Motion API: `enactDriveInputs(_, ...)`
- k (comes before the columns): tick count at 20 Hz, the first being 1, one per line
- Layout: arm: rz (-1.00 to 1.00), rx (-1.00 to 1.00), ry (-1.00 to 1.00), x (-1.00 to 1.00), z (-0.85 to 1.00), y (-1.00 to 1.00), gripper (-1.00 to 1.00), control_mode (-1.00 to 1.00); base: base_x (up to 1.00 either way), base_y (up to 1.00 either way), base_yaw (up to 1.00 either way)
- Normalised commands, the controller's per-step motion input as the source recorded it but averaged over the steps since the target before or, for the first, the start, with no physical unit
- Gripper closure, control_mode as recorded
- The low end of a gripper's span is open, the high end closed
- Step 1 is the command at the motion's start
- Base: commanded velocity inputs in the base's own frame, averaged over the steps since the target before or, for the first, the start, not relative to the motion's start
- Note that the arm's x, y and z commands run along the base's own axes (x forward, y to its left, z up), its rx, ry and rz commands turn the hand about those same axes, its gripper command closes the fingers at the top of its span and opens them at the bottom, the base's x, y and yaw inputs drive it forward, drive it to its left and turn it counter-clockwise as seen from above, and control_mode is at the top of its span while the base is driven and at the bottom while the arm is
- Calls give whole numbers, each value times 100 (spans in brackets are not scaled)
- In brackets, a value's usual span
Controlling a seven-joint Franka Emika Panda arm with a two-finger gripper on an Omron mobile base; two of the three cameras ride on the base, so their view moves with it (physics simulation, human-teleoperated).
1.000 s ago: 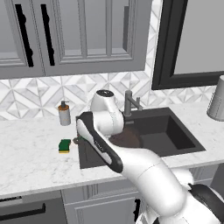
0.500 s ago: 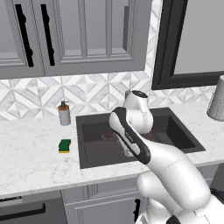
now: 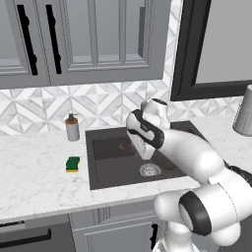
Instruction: Pick the pan and sponge and place them into the sink. Then turn on the water.
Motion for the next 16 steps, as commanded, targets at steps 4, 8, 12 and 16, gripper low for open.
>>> enactDriveInputs(4,-1,-11,11,53,-31,7,100,-100,0,0,0)
enactDriveInputs(8,-3,-20,0,31,-62,14,100,-100,0,0,0)
enactDriveInputs(12,-4,-8,0,14,-69,1,100,-100,0,0,0)
enactDriveInputs(16,-6,3,0,11,-46,-31,100,-100,0,0,0)
